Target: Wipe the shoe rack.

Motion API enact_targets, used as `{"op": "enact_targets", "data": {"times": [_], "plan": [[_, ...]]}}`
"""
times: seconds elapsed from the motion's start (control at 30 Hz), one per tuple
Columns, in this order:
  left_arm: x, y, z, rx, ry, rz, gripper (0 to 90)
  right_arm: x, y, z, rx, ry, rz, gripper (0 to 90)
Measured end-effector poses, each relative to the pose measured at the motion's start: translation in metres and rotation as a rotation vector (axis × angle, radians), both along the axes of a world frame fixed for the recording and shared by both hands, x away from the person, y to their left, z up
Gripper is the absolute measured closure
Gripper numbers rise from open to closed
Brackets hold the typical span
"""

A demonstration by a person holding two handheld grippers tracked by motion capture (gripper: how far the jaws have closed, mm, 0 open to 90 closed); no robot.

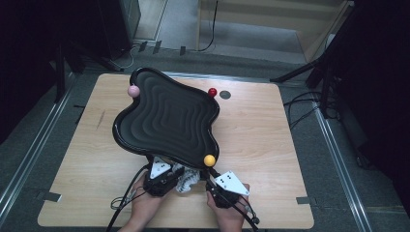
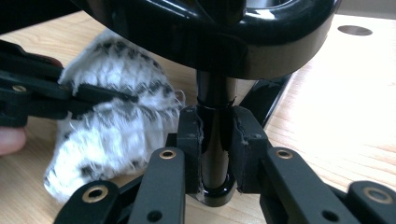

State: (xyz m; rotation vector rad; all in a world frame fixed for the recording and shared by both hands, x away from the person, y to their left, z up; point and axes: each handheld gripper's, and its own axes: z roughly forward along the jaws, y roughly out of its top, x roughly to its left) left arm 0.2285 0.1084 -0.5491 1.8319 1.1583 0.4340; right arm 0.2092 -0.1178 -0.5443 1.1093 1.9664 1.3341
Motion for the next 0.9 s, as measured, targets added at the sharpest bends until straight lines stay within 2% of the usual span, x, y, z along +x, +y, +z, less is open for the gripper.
{"op": "enact_targets", "data": {"times": [0.1, 0.23, 0.33, 0.5, 0.6, 0.67, 0.83, 0.9], "plan": [[0.004, 0.013, 0.001, 0.023, -0.008, 0.032, 76.2, 0.0, 0.0, 0.0, -0.001, 0.002, -0.005, 75.9], [0.012, 0.032, -0.001, 0.019, -0.014, 0.076, 76.2, 0.001, -0.003, 0.001, -0.004, 0.004, -0.016, 75.9], [0.018, 0.04, -0.001, 0.022, -0.016, 0.084, 76.3, 0.002, -0.007, 0.001, -0.009, 0.002, -0.025, 75.9], [0.023, 0.048, -0.001, 0.057, -0.032, 0.088, 76.3, 0.004, -0.011, 0.002, -0.01, 0.003, -0.043, 76.0], [0.023, 0.05, -0.001, 0.049, -0.021, 0.061, 76.6, 0.005, -0.013, 0.002, -0.012, 0.003, -0.052, 76.0], [0.023, 0.049, -0.001, 0.016, 0.002, 0.042, 77.0, 0.006, -0.016, 0.002, -0.012, 0.005, -0.067, 76.0], [0.016, 0.039, 0.0, 0.022, 0.009, 0.001, 77.8, 0.01, -0.026, 0.002, -0.009, 0.003, -0.096, 76.0], [0.008, 0.032, -0.001, 0.022, 0.005, -0.018, 77.9, 0.013, -0.034, 0.002, -0.002, 0.005, -0.121, 75.9]]}}
